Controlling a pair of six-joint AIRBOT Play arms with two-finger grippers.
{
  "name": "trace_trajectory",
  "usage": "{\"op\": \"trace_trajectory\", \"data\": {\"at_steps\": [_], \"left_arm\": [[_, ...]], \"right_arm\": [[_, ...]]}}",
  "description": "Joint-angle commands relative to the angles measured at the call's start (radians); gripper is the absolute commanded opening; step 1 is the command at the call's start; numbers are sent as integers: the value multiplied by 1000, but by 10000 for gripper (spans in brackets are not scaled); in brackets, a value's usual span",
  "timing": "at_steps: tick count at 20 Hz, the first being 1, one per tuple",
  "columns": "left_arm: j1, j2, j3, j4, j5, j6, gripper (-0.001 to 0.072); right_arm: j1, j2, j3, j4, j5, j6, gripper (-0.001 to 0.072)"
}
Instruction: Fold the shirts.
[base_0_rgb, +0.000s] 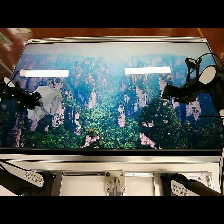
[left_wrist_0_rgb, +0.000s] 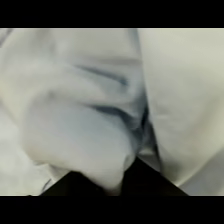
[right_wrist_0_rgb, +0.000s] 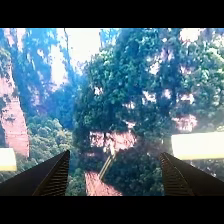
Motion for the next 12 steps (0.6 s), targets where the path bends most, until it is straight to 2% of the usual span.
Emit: {"op": "trace_trajectory", "data": {"at_steps": [1,5,10,12], "left_arm": [[-58,60,55,-20,4,91,52],[-219,307,167,-20,3,190,52],[-505,664,221,-103,114,187,51],[-637,741,221,-102,141,148,51]], "right_arm": [[1,0,1,12,19,-8,691],[1,3,2,15,24,-35,691],[1,147,2,15,44,-72,691],[-2,256,2,0,39,-82,691]]}}
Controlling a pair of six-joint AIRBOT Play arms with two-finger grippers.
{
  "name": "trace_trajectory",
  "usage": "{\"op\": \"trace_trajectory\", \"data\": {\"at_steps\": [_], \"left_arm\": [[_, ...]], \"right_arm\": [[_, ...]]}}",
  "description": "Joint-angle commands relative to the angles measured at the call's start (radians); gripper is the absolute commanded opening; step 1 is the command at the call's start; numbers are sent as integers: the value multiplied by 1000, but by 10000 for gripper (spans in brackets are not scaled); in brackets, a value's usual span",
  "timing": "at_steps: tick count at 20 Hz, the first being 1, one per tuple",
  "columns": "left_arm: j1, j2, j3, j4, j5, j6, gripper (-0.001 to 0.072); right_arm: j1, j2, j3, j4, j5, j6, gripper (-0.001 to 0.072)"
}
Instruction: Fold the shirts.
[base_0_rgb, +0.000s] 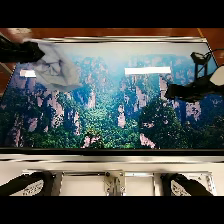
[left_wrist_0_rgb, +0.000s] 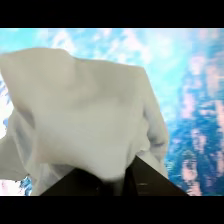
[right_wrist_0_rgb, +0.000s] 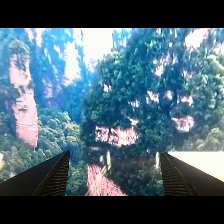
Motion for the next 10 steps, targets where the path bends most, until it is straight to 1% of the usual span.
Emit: {"op": "trace_trajectory", "data": {"at_steps": [1,3,5,8,9,10], "left_arm": [[-220,154,15,-21,61,-37,51],[-327,141,1,-21,51,-52,51],[-409,110,-73,-22,51,-89,51],[-488,46,-280,-23,66,-99,52],[-500,18,-349,-41,89,-113,51],[-504,-16,-414,-107,124,-116,52]], "right_arm": [[-2,166,1,-27,2,-21,691],[-2,268,1,-56,7,-18,691],[-2,325,1,-60,37,-13,691],[-1,331,-22,-49,149,-14,690],[-1,332,-57,-47,158,-14,690],[-1,331,-106,-34,155,-14,691]]}}
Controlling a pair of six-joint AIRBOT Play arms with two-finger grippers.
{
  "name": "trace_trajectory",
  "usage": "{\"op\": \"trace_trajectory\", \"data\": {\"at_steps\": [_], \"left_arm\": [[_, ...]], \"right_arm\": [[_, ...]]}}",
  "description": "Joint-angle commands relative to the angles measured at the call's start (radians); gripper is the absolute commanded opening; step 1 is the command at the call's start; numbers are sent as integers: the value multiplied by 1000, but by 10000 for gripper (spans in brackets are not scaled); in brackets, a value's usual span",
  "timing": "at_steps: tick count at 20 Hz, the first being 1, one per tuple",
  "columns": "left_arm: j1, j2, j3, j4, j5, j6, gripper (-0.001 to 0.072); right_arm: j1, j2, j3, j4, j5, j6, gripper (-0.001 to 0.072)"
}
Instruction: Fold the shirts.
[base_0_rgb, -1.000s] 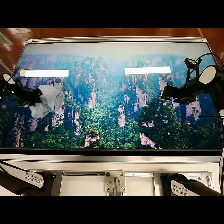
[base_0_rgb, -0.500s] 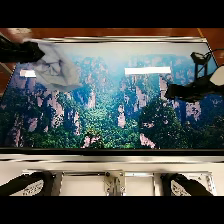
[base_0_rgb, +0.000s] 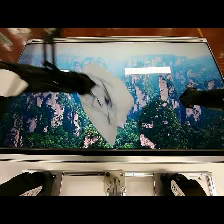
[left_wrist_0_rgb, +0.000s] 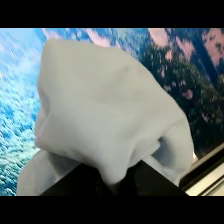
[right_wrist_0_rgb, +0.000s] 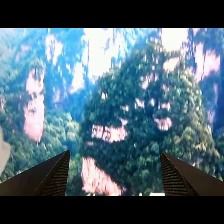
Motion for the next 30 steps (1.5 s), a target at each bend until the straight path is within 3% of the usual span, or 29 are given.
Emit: {"op": "trace_trajectory", "data": {"at_steps": [1,3,4,6,7,8,13,17,19,23,30], "left_arm": [[-58,-93,-205,-154,88,-6,52],[-61,-179,-253,-274,126,52,55],[-60,-218,-254,-290,124,56,110],[-41,-269,-249,-305,113,55,506],[-14,-274,-244,-305,91,55,641],[26,-270,-234,-305,49,56,663],[359,-179,-208,-285,-291,132,661],[497,-28,-462,-279,-336,153,661],[480,34,-650,-328,-282,154,662],[360,51,-916,-558,-26,200,661],[116,-67,-961,-726,338,198,660]], "right_arm": [[0,21,-130,37,29,1,691],[0,21,-280,106,-70,2,691],[0,21,-350,138,-135,3,691],[0,0,-450,211,-238,3,691],[0,-22,-462,235,-259,1,691],[0,-52,-462,248,-286,-5,691],[0,-175,-459,275,-330,-70,692],[0,-296,-459,355,-294,-155,692],[0,-355,-459,451,-285,-214,691],[0,-447,-459,541,-266,-283,692],[0,-480,-459,564,-253,-285,692]]}}
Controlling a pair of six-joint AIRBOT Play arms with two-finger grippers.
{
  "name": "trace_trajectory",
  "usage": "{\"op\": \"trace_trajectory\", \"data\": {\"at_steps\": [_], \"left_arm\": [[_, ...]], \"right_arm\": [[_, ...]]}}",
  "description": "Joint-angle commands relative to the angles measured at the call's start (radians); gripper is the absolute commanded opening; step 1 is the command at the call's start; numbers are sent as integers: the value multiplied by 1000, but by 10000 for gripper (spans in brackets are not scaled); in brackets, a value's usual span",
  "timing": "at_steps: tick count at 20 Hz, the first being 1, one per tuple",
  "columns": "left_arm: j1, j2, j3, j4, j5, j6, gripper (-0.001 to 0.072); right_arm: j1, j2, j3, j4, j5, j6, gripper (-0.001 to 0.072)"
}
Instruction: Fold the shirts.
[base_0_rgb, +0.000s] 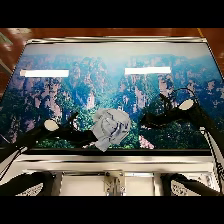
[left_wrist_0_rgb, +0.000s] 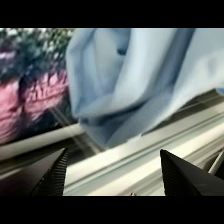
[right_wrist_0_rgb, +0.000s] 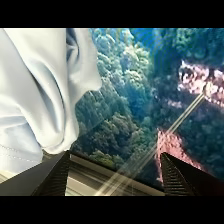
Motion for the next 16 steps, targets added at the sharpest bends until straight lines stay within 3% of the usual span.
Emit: {"op": "trace_trajectory", "data": {"at_steps": [1,3,5,8,9,16], "left_arm": [[-85,-60,-24,-90,182,4,660],[-88,-81,-24,-117,218,4,648],[-92,-90,-24,-143,246,4,465],[-92,-90,-24,-145,224,52,112],[-87,-89,-24,-145,203,75,57],[-3,-60,-24,-143,88,160,52]], "right_arm": [[1,-12,0,30,13,-9,691],[1,-13,-1,40,31,-8,692],[1,-23,-2,58,40,-10,692],[5,-52,-2,159,46,-47,692],[21,-58,-2,217,60,-85,692],[211,-109,-2,230,-117,-88,682]]}}
